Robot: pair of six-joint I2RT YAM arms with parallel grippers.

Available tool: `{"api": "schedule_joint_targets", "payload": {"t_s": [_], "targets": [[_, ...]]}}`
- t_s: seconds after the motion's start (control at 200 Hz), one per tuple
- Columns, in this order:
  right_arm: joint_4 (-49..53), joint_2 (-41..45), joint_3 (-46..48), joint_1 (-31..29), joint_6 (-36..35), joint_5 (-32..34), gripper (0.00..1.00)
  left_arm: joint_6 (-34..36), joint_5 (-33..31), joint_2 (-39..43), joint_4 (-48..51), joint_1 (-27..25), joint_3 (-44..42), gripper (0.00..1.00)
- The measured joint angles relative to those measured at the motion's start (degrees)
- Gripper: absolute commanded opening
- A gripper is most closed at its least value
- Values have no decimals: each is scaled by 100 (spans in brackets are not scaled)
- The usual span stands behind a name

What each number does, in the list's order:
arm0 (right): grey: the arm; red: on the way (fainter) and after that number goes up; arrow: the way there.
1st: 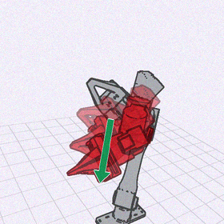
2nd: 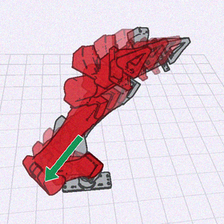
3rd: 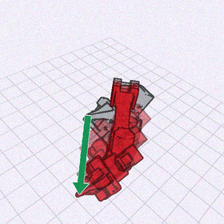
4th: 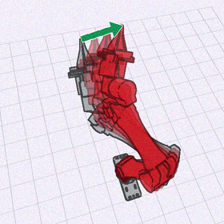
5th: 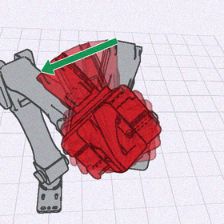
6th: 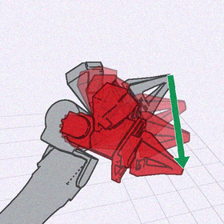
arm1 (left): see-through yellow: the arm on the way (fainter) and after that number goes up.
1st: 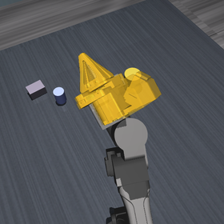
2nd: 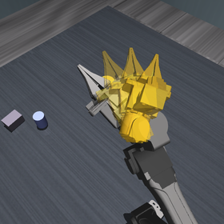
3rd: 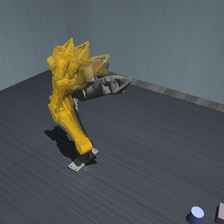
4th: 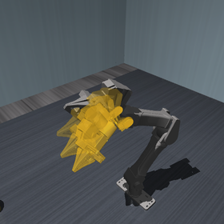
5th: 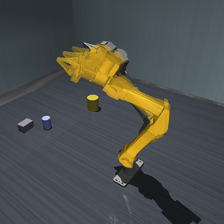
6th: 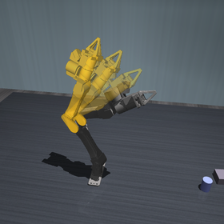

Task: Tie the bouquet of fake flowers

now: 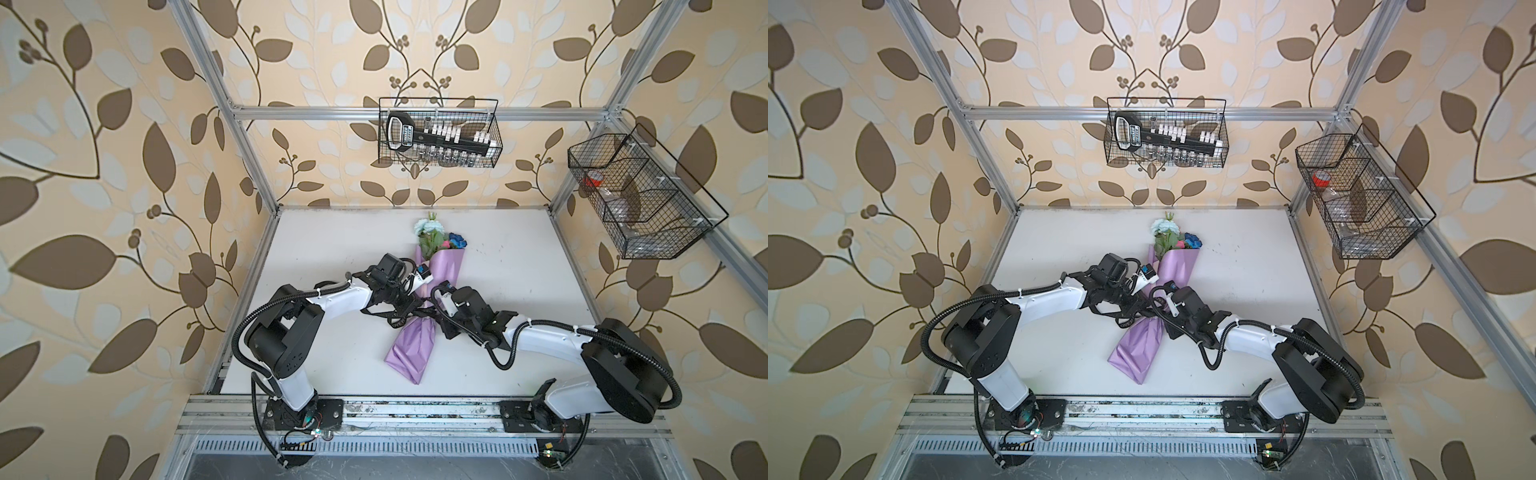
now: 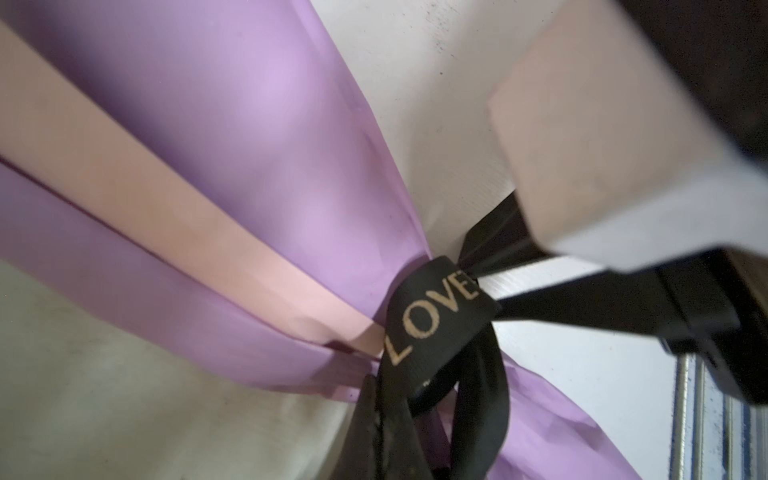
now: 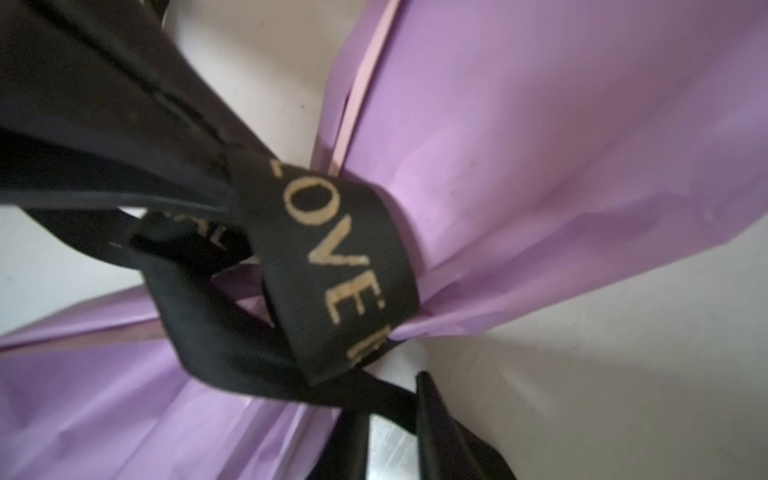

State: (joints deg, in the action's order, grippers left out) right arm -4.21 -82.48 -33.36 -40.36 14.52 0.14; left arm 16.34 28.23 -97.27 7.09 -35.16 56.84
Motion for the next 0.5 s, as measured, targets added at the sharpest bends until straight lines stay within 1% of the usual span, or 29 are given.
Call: {"api": "schedule_joint_targets", "payload": {"t_s": [0.09, 0.285, 0.5], "targets": [[-55, 0, -2, 26, 17, -35, 0, -13, -4, 0, -37, 0, -13, 4], [-98, 129, -2, 35, 76, -175, 0, -149, -20, 13, -334, 0, -254, 3], [-98, 549, -2, 37, 468, -638, 0, -413, -35, 90, -715, 0, -546, 3]]}}
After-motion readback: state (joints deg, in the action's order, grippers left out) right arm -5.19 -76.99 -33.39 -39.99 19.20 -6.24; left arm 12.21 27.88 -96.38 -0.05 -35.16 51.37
